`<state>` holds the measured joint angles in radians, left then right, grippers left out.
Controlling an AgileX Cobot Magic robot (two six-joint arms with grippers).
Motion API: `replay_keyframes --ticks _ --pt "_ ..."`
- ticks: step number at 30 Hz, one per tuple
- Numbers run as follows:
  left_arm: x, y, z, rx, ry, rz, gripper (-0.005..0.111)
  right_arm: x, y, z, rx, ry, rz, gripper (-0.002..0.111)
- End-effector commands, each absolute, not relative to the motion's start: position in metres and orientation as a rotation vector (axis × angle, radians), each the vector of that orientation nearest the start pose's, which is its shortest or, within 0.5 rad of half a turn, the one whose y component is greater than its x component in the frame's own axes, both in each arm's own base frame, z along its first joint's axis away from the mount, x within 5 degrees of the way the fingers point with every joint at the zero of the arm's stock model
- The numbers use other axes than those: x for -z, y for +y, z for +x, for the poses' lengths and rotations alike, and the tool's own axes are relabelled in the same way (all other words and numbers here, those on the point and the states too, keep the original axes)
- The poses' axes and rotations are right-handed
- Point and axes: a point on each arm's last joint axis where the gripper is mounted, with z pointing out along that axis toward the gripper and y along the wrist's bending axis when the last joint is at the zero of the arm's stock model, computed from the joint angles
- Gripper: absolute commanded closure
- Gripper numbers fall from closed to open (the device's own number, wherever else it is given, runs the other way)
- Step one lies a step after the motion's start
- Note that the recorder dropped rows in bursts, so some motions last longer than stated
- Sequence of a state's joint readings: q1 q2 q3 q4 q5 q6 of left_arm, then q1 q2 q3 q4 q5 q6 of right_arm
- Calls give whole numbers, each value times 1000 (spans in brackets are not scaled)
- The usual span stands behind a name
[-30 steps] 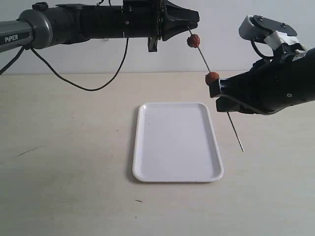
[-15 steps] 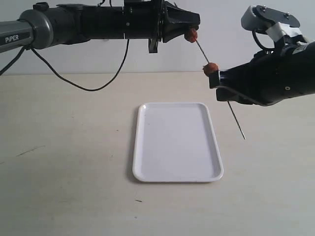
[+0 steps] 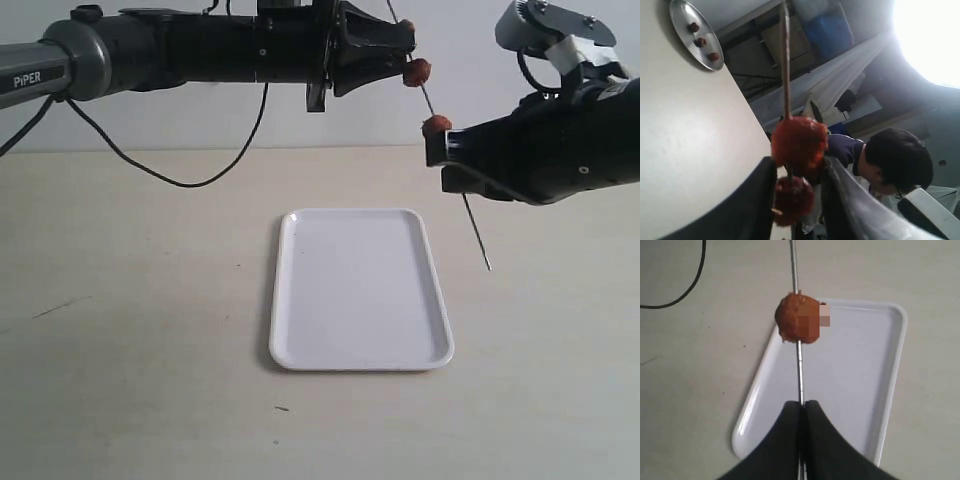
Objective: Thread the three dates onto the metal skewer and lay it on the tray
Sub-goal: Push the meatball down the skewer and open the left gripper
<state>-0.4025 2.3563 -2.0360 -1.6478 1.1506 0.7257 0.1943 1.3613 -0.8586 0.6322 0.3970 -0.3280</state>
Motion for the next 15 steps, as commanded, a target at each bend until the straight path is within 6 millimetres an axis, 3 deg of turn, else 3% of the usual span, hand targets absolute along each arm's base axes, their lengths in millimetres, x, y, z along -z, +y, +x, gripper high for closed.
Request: replay_keyframes --ticks 1,15 --pt "-261 -277 437 1952 1959 487 75 -272 71 278 -494 2290 24 108" --pt "-263 -269 442 1945 1937 474 75 -270 73 275 -509 2329 1 108"
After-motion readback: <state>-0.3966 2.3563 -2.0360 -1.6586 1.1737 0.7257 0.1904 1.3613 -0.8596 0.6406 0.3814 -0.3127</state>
